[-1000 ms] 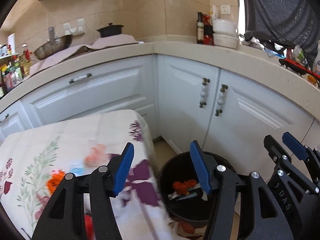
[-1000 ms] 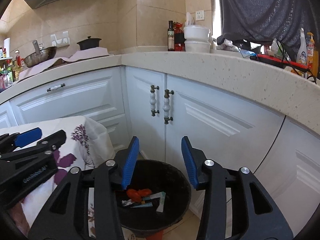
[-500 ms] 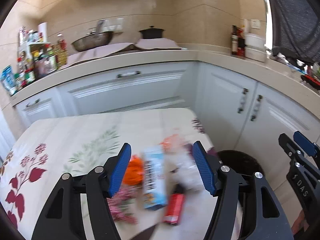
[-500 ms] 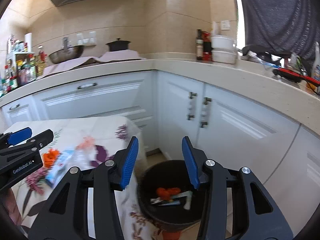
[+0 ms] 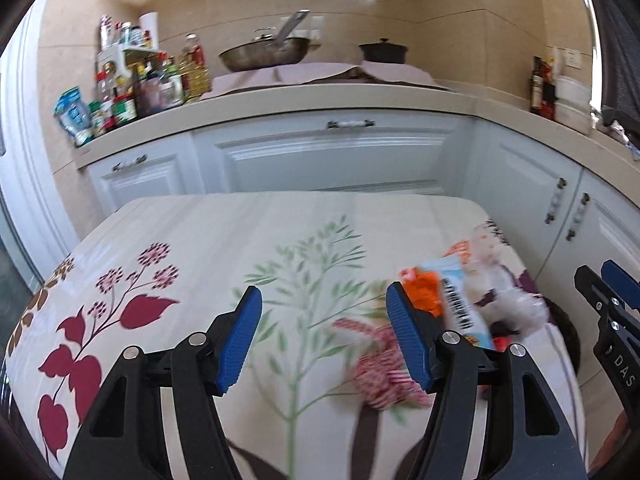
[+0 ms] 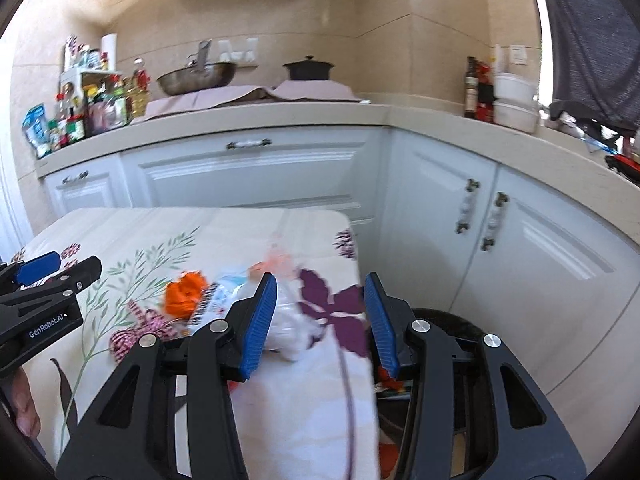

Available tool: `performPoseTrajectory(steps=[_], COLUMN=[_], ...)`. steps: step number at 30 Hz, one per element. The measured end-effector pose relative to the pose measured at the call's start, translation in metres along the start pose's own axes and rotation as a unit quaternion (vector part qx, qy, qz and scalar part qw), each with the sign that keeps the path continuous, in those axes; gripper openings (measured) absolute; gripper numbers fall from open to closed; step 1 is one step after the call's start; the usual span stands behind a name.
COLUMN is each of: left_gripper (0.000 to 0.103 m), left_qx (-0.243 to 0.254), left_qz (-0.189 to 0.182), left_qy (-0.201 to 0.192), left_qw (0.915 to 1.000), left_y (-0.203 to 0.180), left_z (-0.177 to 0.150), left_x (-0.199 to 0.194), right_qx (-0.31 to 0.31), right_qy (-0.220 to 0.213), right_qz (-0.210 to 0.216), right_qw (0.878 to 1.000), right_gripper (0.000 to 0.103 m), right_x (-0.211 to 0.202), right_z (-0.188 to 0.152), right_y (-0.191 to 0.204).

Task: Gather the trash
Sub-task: 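Grasp the checkered ribbon with the left tool while the right tool grasps the clear plastic bag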

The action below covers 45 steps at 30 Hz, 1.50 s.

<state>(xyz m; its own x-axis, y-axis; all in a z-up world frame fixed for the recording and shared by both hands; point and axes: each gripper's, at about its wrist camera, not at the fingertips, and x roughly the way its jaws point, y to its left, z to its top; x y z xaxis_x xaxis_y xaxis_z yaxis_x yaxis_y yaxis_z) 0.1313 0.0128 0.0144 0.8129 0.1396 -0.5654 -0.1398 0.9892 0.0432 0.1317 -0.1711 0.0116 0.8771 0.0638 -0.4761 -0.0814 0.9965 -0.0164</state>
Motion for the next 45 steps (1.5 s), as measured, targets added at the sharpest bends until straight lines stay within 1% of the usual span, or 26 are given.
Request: performPoseTrajectory(steps=[6,11,15,20,23,25,28,30,35,38,40,42,45], left_gripper=[0.063,0.063,0.063,0.064,0.066,0.067,0.067,0.067,0.067,0.067,0.067,0.067,0.067], left_qx=[-0.013,-0.018,-0.023,-0.022,-0.019,-0.017,-0.014,-0.014,-0.007,0.008,0.019,0.020,0.028], left_qz=[0.016,0.020,0.018,0.011,0.006,0.002,-0.004,-0.009,-0.022,-0.030,-0.036,-0.045,-0.045], left_qy=[0.011,0.022,0.032,0.038,0.042,0.044,0.047,0.048,0.047,0.051,0.059,0.070,0.078], left_qw=[0.9997,0.9994,0.9991,0.9990,0.9989,0.9989,0.9988,0.9987,0.9986,0.9982,0.9974,0.9963,0.9955], left_y=[0.022,0.030,0.035,0.032,0.029,0.027,0.023,0.021,0.009,-0.005,-0.014,-0.019,-0.024], left_z=[-0.007,-0.012,-0.015,-0.017,-0.018,-0.019,-0.021,-0.021,-0.022,-0.025,-0.027,-0.027,-0.026], left_x=[0.008,0.015,0.020,0.023,0.023,0.023,0.023,0.022,0.020,0.022,0.026,0.030,0.036], right_qx=[-0.014,-0.011,-0.007,-0.005,0.001,0.002,-0.001,0.003,0.010,0.008,0.011,0.016,0.021], right_qy=[0.027,0.059,0.084,0.103,0.123,0.126,0.123,0.113,0.089,0.076,0.071,0.069,0.067], right_qz=[0.009,0.011,0.013,0.008,0.015,0.017,0.021,0.023,0.022,0.016,0.015,0.013,0.012], right_qw=[1.000,0.998,0.996,0.995,0.992,0.992,0.992,0.993,0.996,0.997,0.997,0.997,0.997], right_gripper=[0.044,0.045,0.045,0.045,0.045,0.043,0.039,0.037,0.036,0.036,0.036,0.036,0.036], right_x=[0.017,0.036,0.049,0.059,0.066,0.068,0.066,0.061,0.048,0.039,0.034,0.030,0.027], right_z=[-0.003,-0.005,-0.007,-0.007,-0.009,-0.010,-0.010,-0.009,-0.006,-0.005,-0.006,-0.007,-0.009], right_y=[0.018,0.021,0.021,0.019,0.018,0.017,0.017,0.015,0.008,0.002,-0.004,-0.010,-0.018])
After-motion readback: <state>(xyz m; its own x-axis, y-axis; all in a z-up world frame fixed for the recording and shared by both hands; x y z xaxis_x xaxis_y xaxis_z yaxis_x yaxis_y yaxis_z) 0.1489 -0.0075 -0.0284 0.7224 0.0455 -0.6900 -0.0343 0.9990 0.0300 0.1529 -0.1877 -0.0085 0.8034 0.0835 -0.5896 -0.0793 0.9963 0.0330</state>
